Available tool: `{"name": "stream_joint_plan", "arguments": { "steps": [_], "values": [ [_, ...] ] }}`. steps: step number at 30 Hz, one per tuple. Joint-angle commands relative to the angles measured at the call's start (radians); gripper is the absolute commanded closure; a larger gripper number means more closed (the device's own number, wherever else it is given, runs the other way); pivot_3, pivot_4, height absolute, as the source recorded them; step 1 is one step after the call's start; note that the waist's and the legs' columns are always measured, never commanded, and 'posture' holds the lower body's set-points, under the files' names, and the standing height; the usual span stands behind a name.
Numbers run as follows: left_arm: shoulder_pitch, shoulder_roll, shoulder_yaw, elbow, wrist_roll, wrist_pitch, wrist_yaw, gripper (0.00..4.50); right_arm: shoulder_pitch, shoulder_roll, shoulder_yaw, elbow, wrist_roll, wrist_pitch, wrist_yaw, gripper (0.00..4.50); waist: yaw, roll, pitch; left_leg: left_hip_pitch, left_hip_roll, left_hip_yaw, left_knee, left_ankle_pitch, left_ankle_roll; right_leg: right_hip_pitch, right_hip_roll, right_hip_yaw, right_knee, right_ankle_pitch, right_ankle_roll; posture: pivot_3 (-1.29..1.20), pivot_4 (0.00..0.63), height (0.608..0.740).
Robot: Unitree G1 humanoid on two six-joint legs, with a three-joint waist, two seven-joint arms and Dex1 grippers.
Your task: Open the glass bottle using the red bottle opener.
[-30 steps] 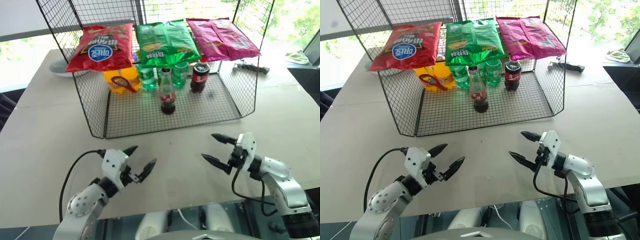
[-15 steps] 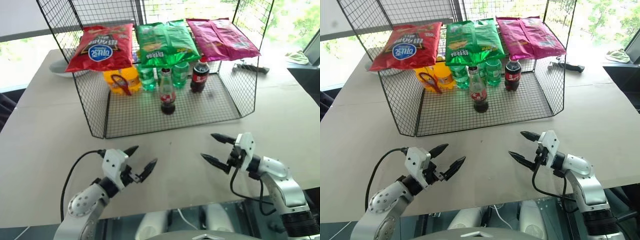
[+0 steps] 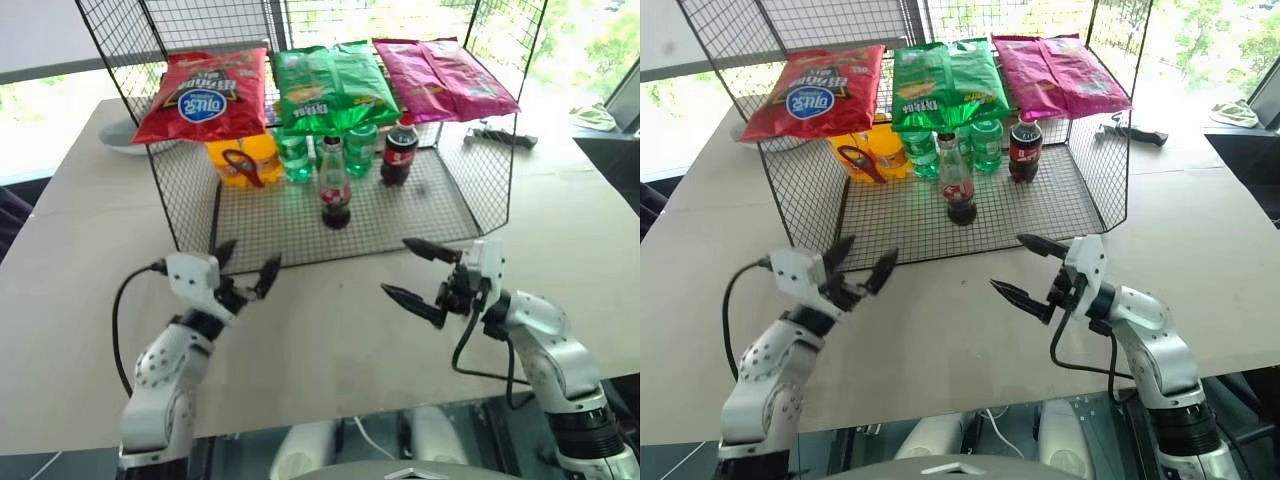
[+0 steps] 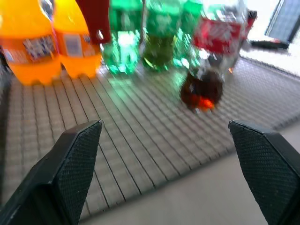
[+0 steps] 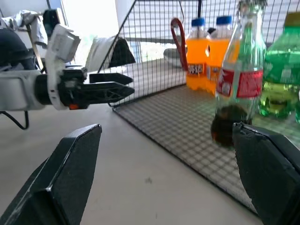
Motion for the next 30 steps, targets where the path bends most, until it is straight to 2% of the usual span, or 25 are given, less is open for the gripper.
{"name": "stream_joint_plan", "arguments": {
  "steps": [1,6,13,30],
  "values": [
    [-0.073,-0.009,0.068,0.030,-0.025,-0.036,0.049,0.00,-0.036,0.011,0.003,-0.061,0.012,0.012,-0.039,0.02,0.000,0.000,0.000,0.000,0.000,0.000,0.000,0.000,0.000,0.000,0.000,0.000,0.000,0.000,0.000,0.00,0.150,0.740],
    [-0.164,0.003,0.085,0.086,-0.011,-0.044,0.081,0.00,-0.080,0.034,0.003,-0.083,-0.006,0.011,-0.102,0.02,-0.004,0.000,0.000,0.000,0.000,0.000,0.000,0.000,0.000,0.000,0.001,0.000,0.001,0.000,0.000,0.00,0.150,0.740],
    [-0.217,0.000,0.079,0.139,0.000,-0.061,0.089,0.00,-0.106,0.028,0.011,-0.083,-0.079,-0.016,-0.158,0.02,-0.007,-0.001,0.000,0.001,0.001,0.000,0.000,0.001,-0.001,0.000,0.002,0.001,0.001,0.000,0.000,0.00,0.150,0.740],
    [-0.390,0.000,0.079,0.308,-0.004,-0.139,0.076,0.00,-0.101,0.021,0.017,-0.093,-0.134,-0.050,-0.188,0.02,-0.006,-0.001,-0.001,0.000,0.001,0.000,0.001,0.002,-0.002,-0.001,0.002,0.001,0.003,0.001,-0.001,0.00,0.150,0.740]
  ]
}}
